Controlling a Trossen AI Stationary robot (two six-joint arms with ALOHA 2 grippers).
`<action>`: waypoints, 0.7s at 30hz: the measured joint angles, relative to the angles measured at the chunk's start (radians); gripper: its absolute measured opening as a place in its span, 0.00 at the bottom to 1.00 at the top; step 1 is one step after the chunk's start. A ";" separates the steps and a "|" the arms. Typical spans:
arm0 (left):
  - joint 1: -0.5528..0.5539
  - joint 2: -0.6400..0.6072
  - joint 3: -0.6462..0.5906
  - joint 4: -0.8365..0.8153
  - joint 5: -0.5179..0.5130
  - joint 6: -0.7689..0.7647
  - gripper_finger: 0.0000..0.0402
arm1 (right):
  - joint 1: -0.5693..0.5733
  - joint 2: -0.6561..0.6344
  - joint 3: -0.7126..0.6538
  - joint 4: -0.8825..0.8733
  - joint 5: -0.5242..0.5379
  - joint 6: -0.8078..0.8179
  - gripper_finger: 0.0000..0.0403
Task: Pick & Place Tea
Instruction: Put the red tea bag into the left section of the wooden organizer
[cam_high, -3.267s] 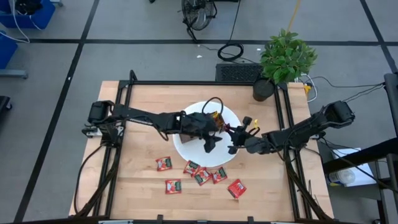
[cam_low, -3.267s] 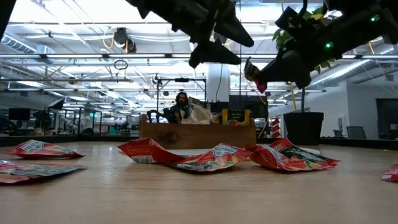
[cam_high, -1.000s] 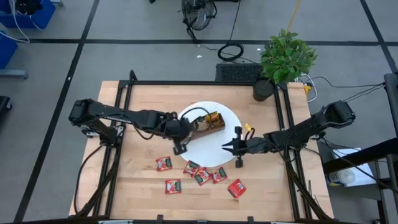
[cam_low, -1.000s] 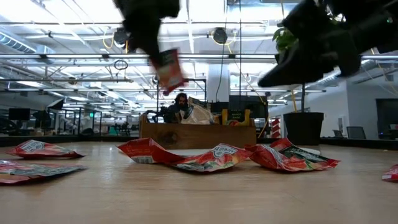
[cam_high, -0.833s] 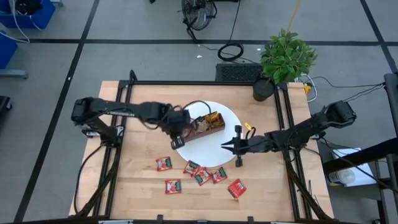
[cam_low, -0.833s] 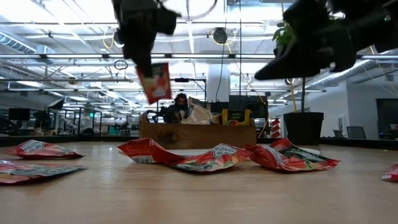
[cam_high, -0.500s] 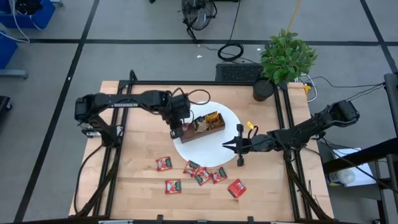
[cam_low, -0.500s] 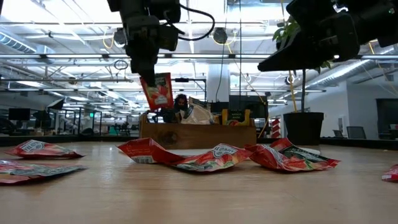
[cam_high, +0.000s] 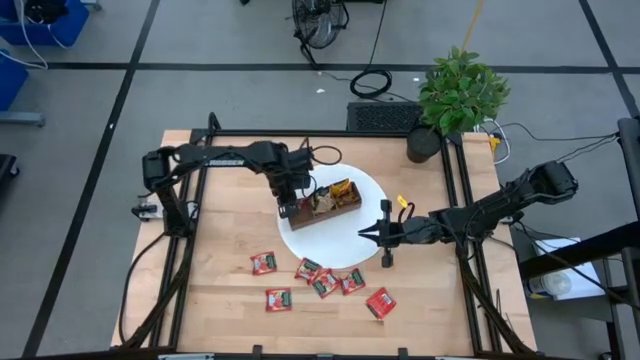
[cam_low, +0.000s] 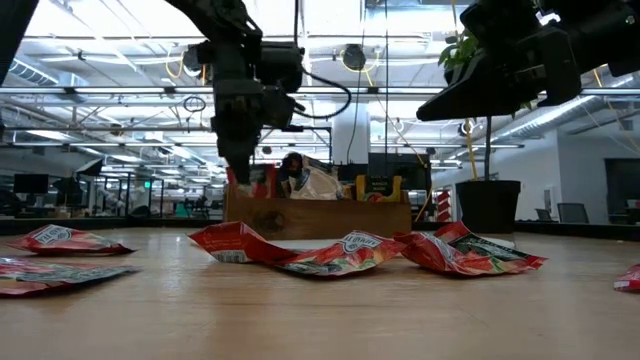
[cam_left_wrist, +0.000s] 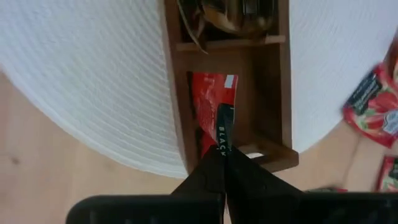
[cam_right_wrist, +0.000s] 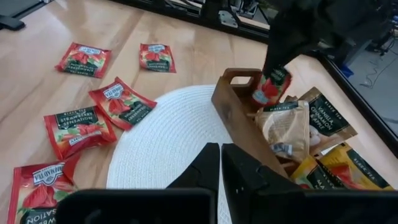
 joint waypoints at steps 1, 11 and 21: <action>-0.001 0.009 0.000 -0.003 -0.006 0.000 0.00 | 0.000 0.000 0.000 0.000 0.000 0.000 0.01; -0.005 0.026 0.000 0.035 -0.083 -0.047 0.03 | 0.000 0.000 0.000 -0.008 0.000 0.002 0.01; -0.006 0.022 0.000 0.039 -0.088 -0.061 0.16 | 0.000 0.000 0.000 -0.030 0.000 0.029 0.01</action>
